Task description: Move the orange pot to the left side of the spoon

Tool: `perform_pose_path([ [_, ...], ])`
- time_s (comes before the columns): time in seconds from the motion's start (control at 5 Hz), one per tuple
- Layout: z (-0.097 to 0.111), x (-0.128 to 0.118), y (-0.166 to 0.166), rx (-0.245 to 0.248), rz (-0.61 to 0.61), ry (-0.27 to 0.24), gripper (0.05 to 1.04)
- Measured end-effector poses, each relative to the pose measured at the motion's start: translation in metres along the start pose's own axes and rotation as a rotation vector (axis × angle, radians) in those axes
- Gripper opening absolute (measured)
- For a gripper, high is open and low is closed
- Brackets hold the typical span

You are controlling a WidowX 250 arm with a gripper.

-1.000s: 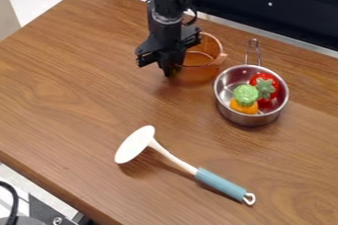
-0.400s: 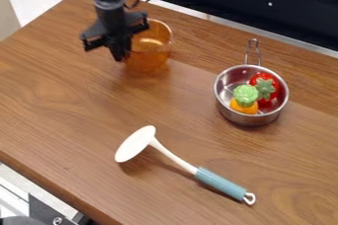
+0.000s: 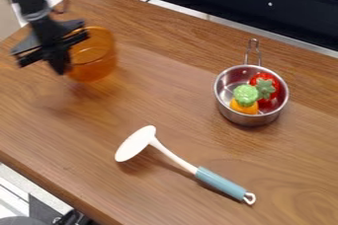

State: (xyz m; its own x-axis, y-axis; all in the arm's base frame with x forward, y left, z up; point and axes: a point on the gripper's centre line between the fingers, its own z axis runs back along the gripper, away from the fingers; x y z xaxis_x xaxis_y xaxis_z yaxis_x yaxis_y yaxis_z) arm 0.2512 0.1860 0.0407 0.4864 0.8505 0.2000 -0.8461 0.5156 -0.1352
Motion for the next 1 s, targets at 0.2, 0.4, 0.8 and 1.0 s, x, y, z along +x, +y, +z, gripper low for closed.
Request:
perform_pose_path([
  [0.2, 0.001, -0.004, 0.023, 0.037, -0.005, 0.061, 0.062],
  [0.4, -0.009, -0.019, 0.044, 0.038, -0.068, 0.085, 0.062],
  [0.8, -0.015, -0.037, 0.049, -0.010, -0.148, 0.054, 0.062],
  [1.0, -0.015, -0.038, 0.049, -0.011, -0.164, 0.055, 0.084],
])
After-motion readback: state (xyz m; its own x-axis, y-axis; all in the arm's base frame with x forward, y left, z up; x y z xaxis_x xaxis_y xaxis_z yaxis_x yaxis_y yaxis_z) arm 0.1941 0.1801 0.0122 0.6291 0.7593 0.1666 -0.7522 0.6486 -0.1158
